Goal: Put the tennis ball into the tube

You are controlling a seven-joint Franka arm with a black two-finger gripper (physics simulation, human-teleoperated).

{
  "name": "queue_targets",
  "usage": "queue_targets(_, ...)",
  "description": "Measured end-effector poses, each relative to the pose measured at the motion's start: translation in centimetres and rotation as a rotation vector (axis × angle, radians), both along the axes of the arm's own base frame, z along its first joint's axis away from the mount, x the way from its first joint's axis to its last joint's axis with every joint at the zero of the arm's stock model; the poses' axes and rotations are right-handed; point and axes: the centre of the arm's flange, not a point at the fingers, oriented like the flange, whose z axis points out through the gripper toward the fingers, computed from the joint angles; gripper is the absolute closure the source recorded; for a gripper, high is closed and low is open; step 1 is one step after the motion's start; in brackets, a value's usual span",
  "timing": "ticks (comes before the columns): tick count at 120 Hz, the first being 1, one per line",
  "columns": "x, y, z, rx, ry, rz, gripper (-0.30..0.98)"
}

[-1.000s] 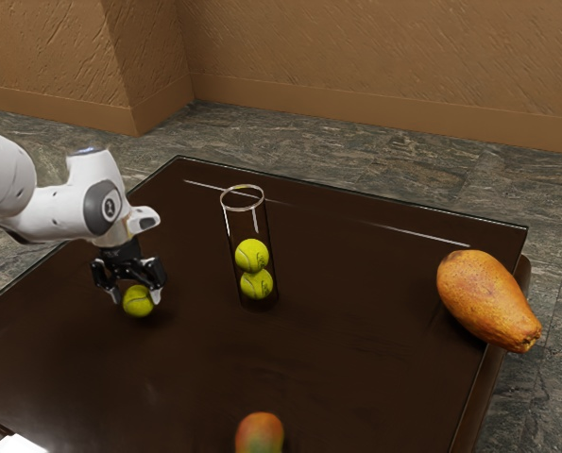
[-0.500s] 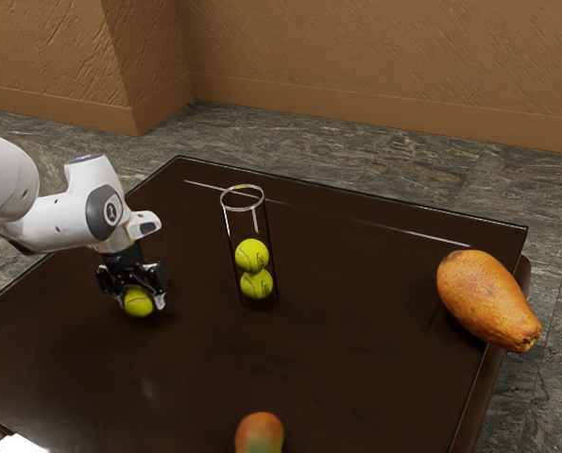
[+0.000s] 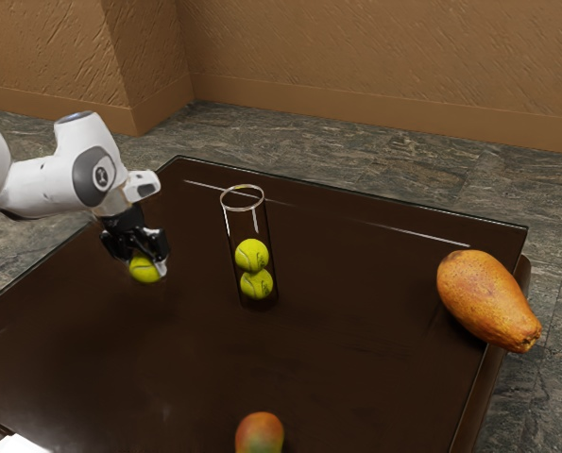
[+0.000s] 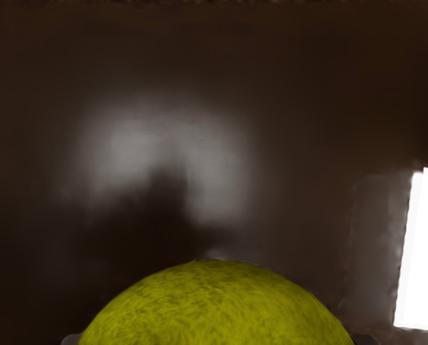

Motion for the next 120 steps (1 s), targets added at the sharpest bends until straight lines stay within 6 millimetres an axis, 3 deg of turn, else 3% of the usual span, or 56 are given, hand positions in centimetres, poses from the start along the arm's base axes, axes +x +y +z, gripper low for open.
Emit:
queue_targets(8,0.4,-1.3,5.3,0.032,-0.045,-0.042,0.32)
queue_targets(25,3.4,-5.0,16.4,0.125,-0.106,-0.117,0.32)
queue_targets(38,4.5,-9.1,21.6,0.172,-0.1,-0.153,0.32)
queue_targets(64,6.8,-17.3,21.1,0.192,-0.002,-0.176,0.32)
queue_targets(90,10.1,-19.1,19.1,0.199,0.03,-0.108,0.32)
queue_targets(106,10.9,-20.0,18.2,0.197,0.038,-0.079,0.31)
queue_targets(120,11.0,-20.4,17.8,0.192,0.038,-0.051,0.19)
